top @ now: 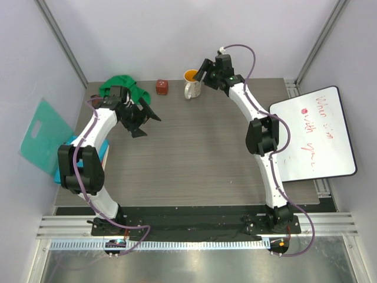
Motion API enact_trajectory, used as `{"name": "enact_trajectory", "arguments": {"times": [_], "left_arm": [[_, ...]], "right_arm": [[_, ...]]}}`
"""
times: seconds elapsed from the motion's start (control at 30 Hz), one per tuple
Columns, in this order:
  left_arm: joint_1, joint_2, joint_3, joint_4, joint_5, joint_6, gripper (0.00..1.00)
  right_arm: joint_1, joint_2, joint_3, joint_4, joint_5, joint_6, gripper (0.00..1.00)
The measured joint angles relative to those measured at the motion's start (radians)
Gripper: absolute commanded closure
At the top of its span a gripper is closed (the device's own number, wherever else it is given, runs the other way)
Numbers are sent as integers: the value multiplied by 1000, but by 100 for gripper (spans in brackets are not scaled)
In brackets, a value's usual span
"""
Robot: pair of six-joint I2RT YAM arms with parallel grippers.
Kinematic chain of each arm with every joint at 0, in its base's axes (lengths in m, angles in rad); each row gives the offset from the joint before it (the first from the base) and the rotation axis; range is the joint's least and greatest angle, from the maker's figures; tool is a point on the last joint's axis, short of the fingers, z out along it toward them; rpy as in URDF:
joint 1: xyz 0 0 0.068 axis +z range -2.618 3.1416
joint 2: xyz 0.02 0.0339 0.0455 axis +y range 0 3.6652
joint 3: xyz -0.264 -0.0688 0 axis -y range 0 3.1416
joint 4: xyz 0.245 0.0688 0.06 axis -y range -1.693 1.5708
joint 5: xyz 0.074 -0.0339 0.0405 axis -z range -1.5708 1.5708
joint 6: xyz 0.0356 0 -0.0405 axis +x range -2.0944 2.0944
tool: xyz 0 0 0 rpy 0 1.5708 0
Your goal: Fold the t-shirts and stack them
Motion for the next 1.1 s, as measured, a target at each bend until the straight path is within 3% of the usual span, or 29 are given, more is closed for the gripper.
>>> {"name": "enact_trajectory", "arguments": {"times": [1.1], "left_arm": [[14, -33, -3, -5, -25, 11, 8]], "right_arm": [[-21, 146, 88, 96, 61, 123, 34]]}}
